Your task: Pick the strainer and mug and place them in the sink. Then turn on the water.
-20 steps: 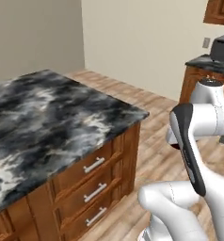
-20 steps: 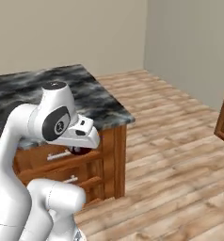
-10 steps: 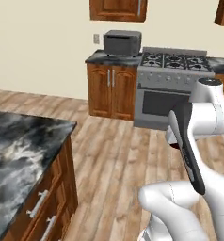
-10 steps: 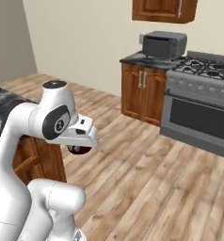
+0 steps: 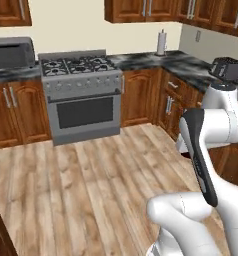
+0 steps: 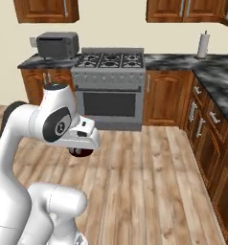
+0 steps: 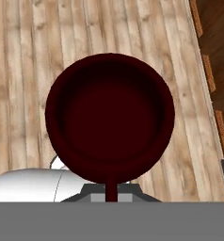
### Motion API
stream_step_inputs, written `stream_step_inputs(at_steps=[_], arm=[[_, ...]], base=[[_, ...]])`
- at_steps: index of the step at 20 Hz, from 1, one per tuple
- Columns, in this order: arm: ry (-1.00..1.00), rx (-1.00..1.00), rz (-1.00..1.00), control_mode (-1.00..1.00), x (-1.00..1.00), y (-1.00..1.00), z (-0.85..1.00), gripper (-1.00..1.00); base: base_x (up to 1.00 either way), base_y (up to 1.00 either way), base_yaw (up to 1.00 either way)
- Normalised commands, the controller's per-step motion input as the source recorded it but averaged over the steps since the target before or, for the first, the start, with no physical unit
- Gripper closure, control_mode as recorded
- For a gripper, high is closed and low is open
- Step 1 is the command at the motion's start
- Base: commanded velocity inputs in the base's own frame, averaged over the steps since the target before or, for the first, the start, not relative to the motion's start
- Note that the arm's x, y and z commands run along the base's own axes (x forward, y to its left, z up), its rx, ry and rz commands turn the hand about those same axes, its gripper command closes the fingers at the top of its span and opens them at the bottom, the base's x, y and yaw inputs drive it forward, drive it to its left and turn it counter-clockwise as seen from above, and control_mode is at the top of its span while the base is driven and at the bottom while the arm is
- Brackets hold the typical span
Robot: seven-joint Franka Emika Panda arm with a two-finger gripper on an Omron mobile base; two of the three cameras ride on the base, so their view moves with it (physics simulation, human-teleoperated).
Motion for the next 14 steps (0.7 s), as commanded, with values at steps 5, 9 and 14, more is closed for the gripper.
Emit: stream_step_inputs(at_steps=[5,9,14], arm=[[0.00,0.00,0.00,1.00,0.00,0.00,0.00,1.00],[0.00,0.00,0.00,1.00,0.00,0.00,0.00,1.00],[0.00,0.00,0.00,1.00,0.00,0.00,0.00,1.00]], base=[[0.16,0.01,-0.82],[0.29,0.09,-0.77],[0.42,0.23,-0.69]])
